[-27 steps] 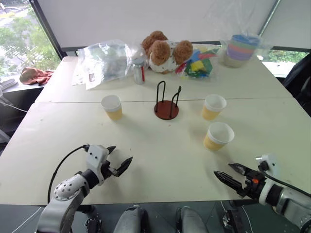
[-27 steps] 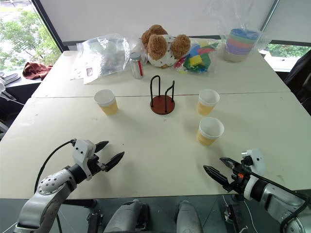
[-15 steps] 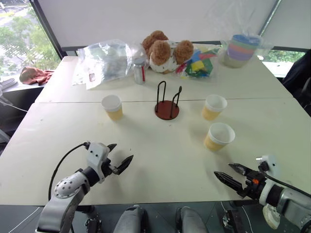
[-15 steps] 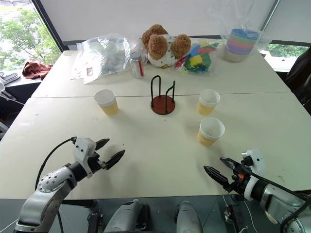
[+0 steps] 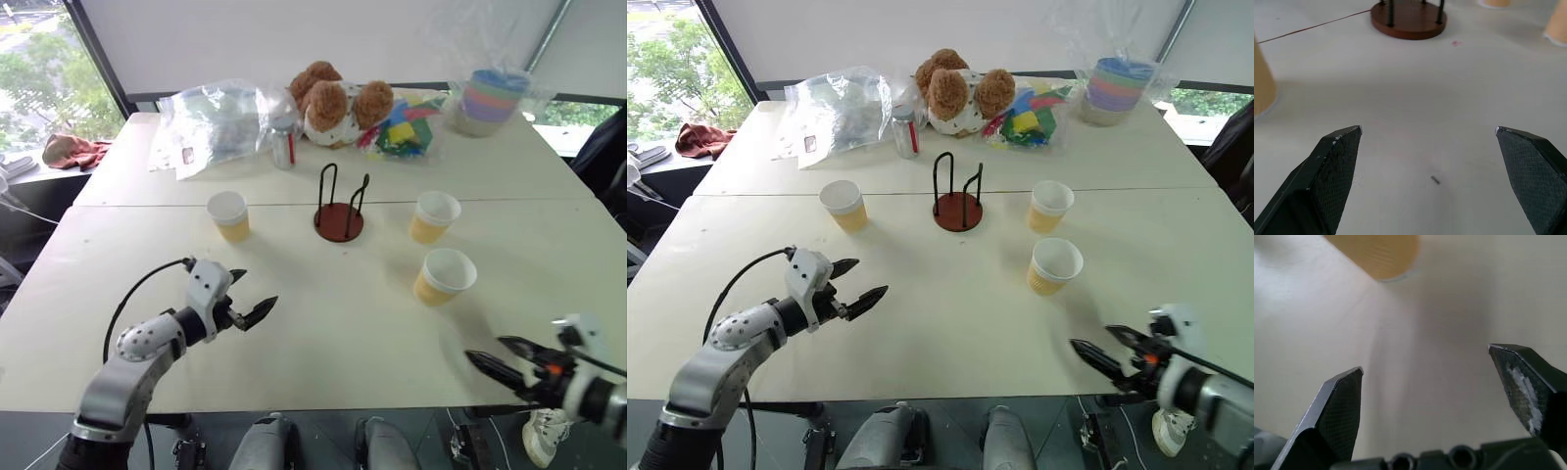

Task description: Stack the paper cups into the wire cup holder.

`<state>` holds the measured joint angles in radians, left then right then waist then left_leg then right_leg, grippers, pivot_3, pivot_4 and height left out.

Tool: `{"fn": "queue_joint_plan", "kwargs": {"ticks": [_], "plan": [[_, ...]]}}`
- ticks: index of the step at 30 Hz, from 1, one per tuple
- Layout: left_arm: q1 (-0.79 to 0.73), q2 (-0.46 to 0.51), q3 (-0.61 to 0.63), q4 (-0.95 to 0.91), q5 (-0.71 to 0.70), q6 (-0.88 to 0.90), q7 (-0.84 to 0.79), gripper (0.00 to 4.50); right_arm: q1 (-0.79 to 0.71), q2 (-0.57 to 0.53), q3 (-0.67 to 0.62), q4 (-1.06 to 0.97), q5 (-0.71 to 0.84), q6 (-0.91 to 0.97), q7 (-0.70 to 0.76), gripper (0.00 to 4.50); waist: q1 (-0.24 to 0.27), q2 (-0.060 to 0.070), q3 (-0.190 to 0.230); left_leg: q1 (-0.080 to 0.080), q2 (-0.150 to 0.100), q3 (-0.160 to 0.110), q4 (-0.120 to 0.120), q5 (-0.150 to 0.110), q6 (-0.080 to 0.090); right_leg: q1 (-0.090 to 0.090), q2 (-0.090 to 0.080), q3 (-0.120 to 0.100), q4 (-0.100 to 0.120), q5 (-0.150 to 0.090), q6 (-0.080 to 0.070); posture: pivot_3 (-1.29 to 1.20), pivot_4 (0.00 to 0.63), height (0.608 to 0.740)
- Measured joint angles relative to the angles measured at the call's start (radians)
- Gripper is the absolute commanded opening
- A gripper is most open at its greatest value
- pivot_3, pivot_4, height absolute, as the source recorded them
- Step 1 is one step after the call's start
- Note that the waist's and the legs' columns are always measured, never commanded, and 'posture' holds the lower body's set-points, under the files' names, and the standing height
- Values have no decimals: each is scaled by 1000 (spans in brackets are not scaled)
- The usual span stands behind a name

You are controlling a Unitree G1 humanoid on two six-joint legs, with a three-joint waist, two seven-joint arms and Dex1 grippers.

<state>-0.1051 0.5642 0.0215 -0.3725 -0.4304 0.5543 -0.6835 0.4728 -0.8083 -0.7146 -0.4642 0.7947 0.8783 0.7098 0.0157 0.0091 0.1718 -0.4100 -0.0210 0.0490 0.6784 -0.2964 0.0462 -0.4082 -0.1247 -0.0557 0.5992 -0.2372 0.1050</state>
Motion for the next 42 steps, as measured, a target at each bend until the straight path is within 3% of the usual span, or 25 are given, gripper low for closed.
{"fn": "queue_joint_plan", "kwargs": {"ticks": [4, 8, 12, 15, 24, 34, 37, 42], "plan": [[-243, 121, 5, 80, -76, 80, -156, 4500, -278, -183, -109, 105, 103, 104, -17, 4457, -16, 1, 1, 2, 1, 2, 3, 1, 0, 1, 2, 0, 0, 3, -4, 0, 150, 740], [-301, 218, 20, 115, -129, 123, -274, 4500, -662, -241, 28, 128, 212, 155, -90, 4457, -28, 0, 2, 1, 4, 1, -1, 2, -1, -2, 6, -1, 0, 3, -4, 0, 150, 740], [-333, 262, 93, 134, -208, 203, -309, 4500, -999, -87, 318, 174, 197, 186, -211, 4457, -25, -4, 5, -4, 5, 1, -2, 7, -10, -7, 7, -3, 1, 5, 0, 0, 150, 740], [-350, 277, 142, 133, -250, 236, -307, 4500, -1142, 49, 476, 250, 149, 213, -292, 4457, -22, -4, 5, -12, 2, 1, 1, 7, -10, -13, 6, -3, 5, 6, 1, 0, 150, 740], [-322, 272, 198, 156, -255, 241, -255, 4500, -1276, 271, 613, 427, 53, 246, -367, 4457, -4, -4, 5, -16, -1, 3, 5, 7, -8, -18, 6, -3, 14, 6, 2, 0, 150, 740], [-282, 206, 193, 116, -255, 222, -187, 4500, -1351, 408, 676, 605, -90, 185, -353, 4457, -20, -4, 5, -15, 0, 3, 5, 8, -10, -18, 7, -3, 15, 6, 2, 0, 150, 740], [-281, 203, 193, 114, -254, 214, -180, 4500, -1365, 433, 700, 655, -145, 133, -334, 3598, -28, -4, 5, -15, 0, 3, 5, 8, -10, -18, 7, -3, 16, 6, 3, 0, 150, 740], [-281, 197, 193, 117, -245, 189, -161, 4500, -1366, 443, 755, 697, -252, 25, -285, 1051, -31, -4, 5, -15, 1, 3, 5, 8, -11, -19, 7, -3, 16, 6, 3, 0, 150, 740]]}}
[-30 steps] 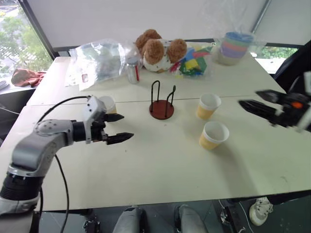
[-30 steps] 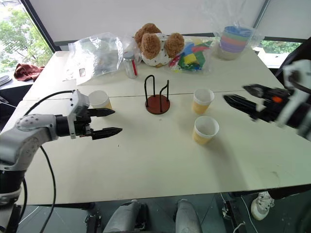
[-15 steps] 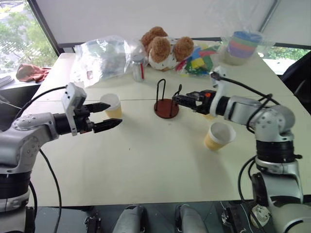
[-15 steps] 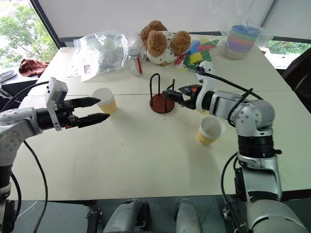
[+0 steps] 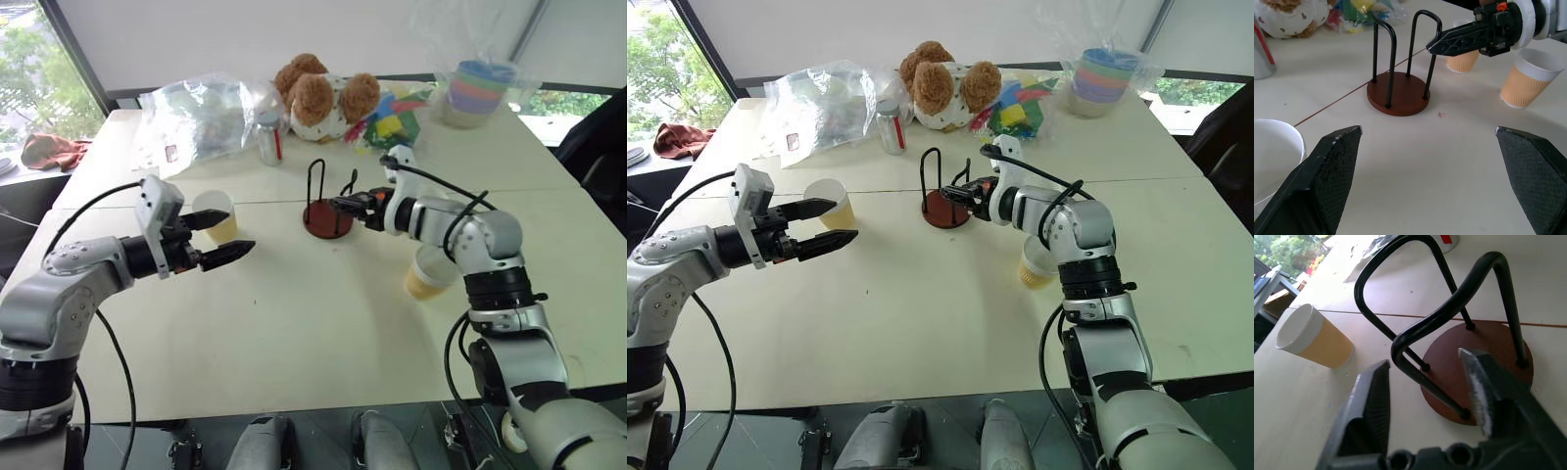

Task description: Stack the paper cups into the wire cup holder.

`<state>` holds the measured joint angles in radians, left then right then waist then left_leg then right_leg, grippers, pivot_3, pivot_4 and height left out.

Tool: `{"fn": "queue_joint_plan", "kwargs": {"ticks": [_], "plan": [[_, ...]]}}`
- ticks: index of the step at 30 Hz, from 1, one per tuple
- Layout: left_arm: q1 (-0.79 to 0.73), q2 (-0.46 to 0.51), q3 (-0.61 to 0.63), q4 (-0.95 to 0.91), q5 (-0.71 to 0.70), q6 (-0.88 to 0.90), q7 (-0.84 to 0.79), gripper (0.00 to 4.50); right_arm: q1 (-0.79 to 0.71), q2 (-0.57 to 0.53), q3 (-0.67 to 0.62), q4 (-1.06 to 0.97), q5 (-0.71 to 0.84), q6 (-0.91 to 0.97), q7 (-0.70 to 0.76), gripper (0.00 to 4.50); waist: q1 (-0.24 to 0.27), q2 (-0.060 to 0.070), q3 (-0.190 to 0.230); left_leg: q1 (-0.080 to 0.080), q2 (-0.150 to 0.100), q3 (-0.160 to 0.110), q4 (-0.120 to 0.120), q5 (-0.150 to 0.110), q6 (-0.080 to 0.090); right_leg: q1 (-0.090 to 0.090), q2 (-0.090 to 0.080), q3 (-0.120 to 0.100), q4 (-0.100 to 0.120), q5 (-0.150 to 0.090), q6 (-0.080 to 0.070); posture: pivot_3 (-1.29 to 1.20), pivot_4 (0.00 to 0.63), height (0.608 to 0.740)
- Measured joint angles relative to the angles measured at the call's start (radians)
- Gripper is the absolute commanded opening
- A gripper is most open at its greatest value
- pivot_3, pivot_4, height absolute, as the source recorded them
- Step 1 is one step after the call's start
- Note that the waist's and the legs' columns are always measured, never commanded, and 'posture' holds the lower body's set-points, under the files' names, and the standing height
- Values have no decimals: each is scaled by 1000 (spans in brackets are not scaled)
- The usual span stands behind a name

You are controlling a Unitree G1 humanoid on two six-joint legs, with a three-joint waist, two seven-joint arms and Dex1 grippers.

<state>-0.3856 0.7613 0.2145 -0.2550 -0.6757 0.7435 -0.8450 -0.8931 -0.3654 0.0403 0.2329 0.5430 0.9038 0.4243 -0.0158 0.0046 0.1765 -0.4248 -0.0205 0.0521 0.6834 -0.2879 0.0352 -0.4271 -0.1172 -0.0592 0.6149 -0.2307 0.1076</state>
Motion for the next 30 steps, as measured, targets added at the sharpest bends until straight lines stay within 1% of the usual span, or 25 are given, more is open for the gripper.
{"fn": "queue_joint_plan", "kwargs": {"ticks": [2, 4, 8, 13, 15, 17, 21, 25, 30], "plan": [[0, -4, 0, 3, 7, -13, 2, 4500, 0, 4, 27, 0, -41, -53, 21, 64, -1, 0, 0, 0, 0, 0, 0, 0, 0, 0, 0, 0, 0, 0, 0, 0, 150, 740], [0, -5, 0, 11, 13, -18, 3, 4500, -10, 3, 27, -4, -71, -105, 33, 64, -1, 0, 0, 1, 0, 0, 0, 0, 0, 0, 0, 0, 0, 0, 0, 0, 150, 740], [0, -19, -5, 23, 24, -36, 2, 4500, 6, 17, 52, -20, -103, -129, 78, 64, 1, -1, 0, 1, 0, 0, 0, 0, -1, 0, 0, 0, 1, 0, 0, 0, 150, 740], [-5, -20, -9, 57, 42, -52, -1, 4500, 67, -27, 106, -195, -133, -146, 158, 64, 2, -1, 0, 1, 0, 0, 0, 0, -1, 0, 0, 0, 1, 0, 0, 0, 150, 740], [-14, -11, -19, 63, 43, -51, -16, 4500, 116, -93, 132, -331, -137, -145, 200, 64, 7, -1, -1, 0, 0, -1, 0, 0, -1, 0, 0, 0, 1, 0, 0, 0, 150, 740], [-18, 22, -23, 73, 40, -41, -46, 4500, 201, -189, 157, -497, -137, -133, 252, 64, 9, -1, -1, 0, 0, -2, 0, 0, -1, 0, 0, 0, 0, 0, 0, 0, 150, 740], [-30, 42, -33, 77, 18, -10, -92, 4500, 296, -276, 181, -641, -129, -81, 303, 64, 3, -2, -1, 1, 0, 0, 1, 0, -1, 0, 0, 0, 0, 0, 1, 0, 150, 740], [-51, 37, -54, 76, 12, -3, -108, 4500, 300, -274, 181, -662, -129, -56, 298, 64, 3, -2, 0, 4, 1, 0, 1, 1, -1, 1, 0, 0, 2, 1, 1, 0, 150, 740], [-54, 13, -87, 74, 13, -4, -108, 4500, 267, -218, 190, -648, -143, -16, 254, 64, 4, -2, 0, 5, 1, 0, 1, 2, -3, 1, 0, 0, 3, 1, 1, 0, 150, 740]]}}
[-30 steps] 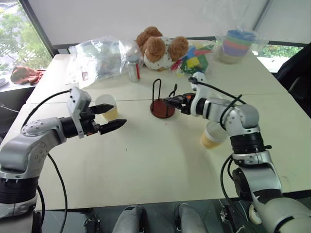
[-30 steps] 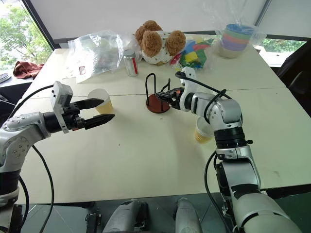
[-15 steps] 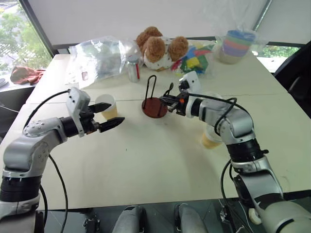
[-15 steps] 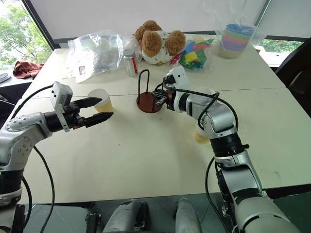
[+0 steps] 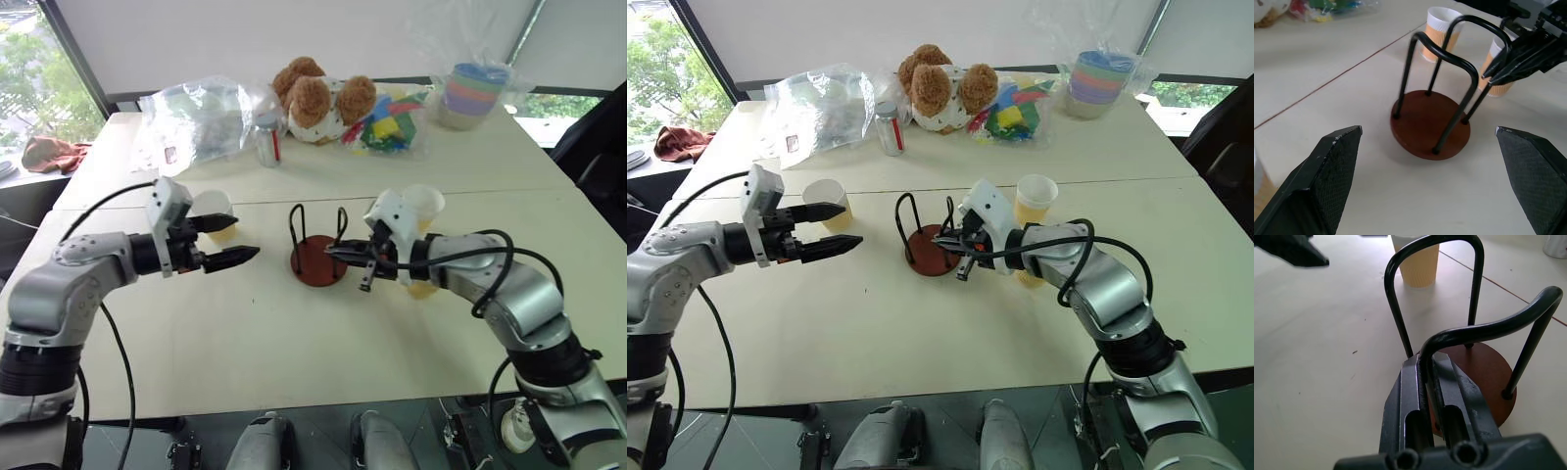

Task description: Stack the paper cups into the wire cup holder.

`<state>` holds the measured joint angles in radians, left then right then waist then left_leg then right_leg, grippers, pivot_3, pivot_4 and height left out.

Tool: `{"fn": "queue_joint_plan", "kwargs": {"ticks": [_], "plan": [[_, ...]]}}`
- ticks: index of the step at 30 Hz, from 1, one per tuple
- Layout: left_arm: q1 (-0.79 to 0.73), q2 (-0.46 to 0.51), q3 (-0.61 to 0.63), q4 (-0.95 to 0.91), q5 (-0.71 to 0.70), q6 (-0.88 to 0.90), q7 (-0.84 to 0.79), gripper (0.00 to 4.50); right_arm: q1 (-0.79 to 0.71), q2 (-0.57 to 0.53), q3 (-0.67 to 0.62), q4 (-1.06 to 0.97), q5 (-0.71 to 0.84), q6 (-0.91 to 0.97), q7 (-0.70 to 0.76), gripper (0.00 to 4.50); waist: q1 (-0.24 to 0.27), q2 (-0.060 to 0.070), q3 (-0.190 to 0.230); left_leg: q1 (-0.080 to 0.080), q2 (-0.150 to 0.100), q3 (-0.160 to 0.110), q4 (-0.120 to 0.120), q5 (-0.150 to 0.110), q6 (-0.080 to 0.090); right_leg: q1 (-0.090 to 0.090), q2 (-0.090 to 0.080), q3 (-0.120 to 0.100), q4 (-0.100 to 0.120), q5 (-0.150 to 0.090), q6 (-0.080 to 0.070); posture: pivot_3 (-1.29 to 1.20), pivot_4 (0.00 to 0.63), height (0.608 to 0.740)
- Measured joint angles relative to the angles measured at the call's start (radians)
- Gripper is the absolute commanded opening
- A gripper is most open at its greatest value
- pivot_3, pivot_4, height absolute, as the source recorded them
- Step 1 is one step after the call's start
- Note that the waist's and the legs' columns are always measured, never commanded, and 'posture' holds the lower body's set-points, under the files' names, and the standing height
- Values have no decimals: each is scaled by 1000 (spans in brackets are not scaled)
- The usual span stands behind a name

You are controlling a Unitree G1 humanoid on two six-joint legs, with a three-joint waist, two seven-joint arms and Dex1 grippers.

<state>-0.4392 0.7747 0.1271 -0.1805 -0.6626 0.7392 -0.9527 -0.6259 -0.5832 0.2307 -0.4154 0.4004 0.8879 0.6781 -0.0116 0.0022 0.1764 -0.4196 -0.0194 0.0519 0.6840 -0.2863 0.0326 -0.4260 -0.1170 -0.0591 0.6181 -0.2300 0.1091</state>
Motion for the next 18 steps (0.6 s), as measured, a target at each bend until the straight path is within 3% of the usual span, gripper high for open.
{"fn": "queue_joint_plan", "kwargs": {"ticks": [1, 2, 8, 11, 18], "plan": [[0, 1, 0, 0, 0, 0, 0, 4500, -4, 2, 1, 0, -4, 3, -4, 64, 1, 0, 0, 0, 0, 0, 0, 0, 0, 0, 0, 0, 0, 0, 0, 0, 150, 740], [0, 1, 0, 0, 0, 0, 0, 4500, -4, 4, 2, 0, -6, 3, -6, 741, 3, 0, 0, 0, 0, 0, 0, 0, 0, 0, 0, 0, 0, 0, 0, 0, 150, 740], [0, 1, 0, 0, -1, 9, -6, 4500, -4, 3, 4, 1, -14, 23, -6, 3652, 1, 0, 0, 0, 0, 0, 0, 0, 0, 1, 0, 0, 0, 0, 0, 0, 150, 740], [-8, 9, -2, -1, -2, 20, -28, 4500, -3, -37, -8, -10, -8, 36, 11, 3652, 4, 0, 0, 0, 0, 0, 0, 0, 0, 1, 0, 0, 0, 0, 0, 0, 150, 740], [-57, 90, -40, -52, -27, 56, -144, 4500, 61, -346, -180, -147, 100, 126, 168, 3652, 18, -1, 0, -1, 0, 0, 0, -1, 1, 1, 0, 0, -4, 0, 0, 0, 150, 740]]}}
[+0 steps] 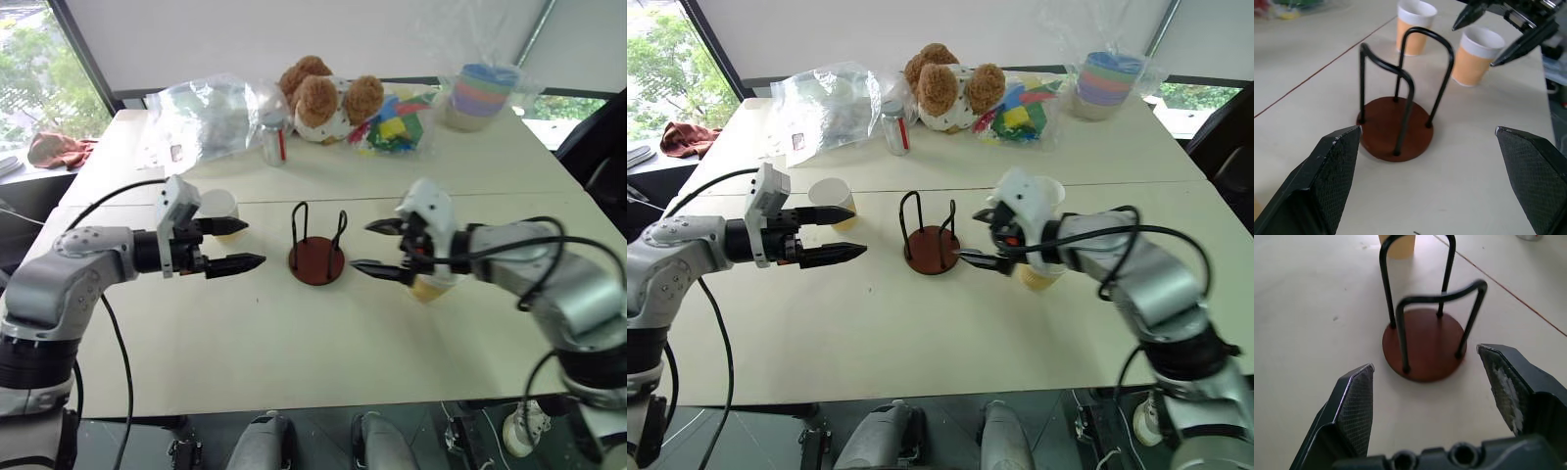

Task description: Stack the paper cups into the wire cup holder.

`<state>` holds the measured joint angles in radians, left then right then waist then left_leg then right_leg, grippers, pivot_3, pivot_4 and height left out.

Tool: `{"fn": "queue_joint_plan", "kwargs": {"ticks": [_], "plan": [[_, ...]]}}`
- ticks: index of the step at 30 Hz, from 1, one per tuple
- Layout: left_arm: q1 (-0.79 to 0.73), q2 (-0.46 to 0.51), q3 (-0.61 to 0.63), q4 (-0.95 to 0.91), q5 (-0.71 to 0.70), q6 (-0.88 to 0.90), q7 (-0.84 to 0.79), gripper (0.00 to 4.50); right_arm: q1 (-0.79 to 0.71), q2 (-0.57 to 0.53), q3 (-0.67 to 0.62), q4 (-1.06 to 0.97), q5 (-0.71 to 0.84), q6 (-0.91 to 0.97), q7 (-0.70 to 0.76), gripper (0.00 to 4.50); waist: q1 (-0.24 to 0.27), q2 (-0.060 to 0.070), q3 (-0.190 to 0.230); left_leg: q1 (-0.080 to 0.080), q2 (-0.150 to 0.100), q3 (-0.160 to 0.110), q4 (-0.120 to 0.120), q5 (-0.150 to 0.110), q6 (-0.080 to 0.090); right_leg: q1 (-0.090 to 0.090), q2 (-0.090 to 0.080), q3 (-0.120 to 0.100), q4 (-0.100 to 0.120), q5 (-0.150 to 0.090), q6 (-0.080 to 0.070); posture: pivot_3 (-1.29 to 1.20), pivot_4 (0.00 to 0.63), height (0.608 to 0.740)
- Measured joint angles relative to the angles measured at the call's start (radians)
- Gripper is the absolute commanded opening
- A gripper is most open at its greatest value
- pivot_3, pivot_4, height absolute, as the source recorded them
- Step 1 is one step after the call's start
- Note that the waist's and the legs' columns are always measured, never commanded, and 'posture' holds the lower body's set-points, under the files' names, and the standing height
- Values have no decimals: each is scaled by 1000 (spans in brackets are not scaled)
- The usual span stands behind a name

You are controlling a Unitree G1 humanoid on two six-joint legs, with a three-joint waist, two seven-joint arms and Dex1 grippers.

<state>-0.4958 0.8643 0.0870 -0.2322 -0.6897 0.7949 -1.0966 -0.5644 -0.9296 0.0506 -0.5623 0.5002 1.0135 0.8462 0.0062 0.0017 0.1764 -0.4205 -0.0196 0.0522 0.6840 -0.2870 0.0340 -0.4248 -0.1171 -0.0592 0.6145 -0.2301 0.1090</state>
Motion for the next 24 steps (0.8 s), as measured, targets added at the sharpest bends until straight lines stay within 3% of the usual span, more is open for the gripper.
{"fn": "queue_joint_plan", "kwargs": {"ticks": [7, 14, 17, 19, 23, 24], "plan": [[-20, 57, -104, -72, 37, -36, -102, 4500, 87, -246, -80, 5, 46, 13, 149, 3652, 5, 0, 0, 1, 0, 0, 0, -3, 6, 1, 0, 1, 0, 0, 0, 0, 150, 740], [-31, 44, -138, -83, 68, -68, -102, 4500, 164, -259, -53, 101, -6, -69, 164, 3652, 5, -1, 0, 1, 0, 1, 1, -3, 5, 1, 0, 1, 0, 0, 0, 0, 150, 740], [-31, 38, -143, -79, 77, -81, -101, 4500, 164, -221, -6, 160, -56, -109, 136, 2815, 5, -1, 0, 1, 0, 1, 1, -2, 3, 1, 0, 1, 1, 0, 0, 0, 150, 740], [-31, 39, -143, -69, 88, -87, -99, 4500, 168, -209, 29, 198, -89, -129, 125, 1674, 5, 0, 0, 1, 0, 1, 1, 0, 1, 0, 0, 1, 0, 0, 0, 0, 150, 740], [-31, 38, -143, -59, 90, -86, -95, 4500, 156, -207, 38, 204, -106, -142, 125, 37, 7, 0, 0, 1, 0, 1, 1, 0, 1, 0, 0, 1, 0, 0, 0, 0, 150, 740], [-31, 38, -143, -58, 90, -86, -94, 4500, 154, -207, 38, 203, -107, -143, 125, 37, 6, 0, 0, 1, 0, 1, 1, 0, 1, 0, 0, 1, 0, 0, 0, 0, 150, 740]]}}
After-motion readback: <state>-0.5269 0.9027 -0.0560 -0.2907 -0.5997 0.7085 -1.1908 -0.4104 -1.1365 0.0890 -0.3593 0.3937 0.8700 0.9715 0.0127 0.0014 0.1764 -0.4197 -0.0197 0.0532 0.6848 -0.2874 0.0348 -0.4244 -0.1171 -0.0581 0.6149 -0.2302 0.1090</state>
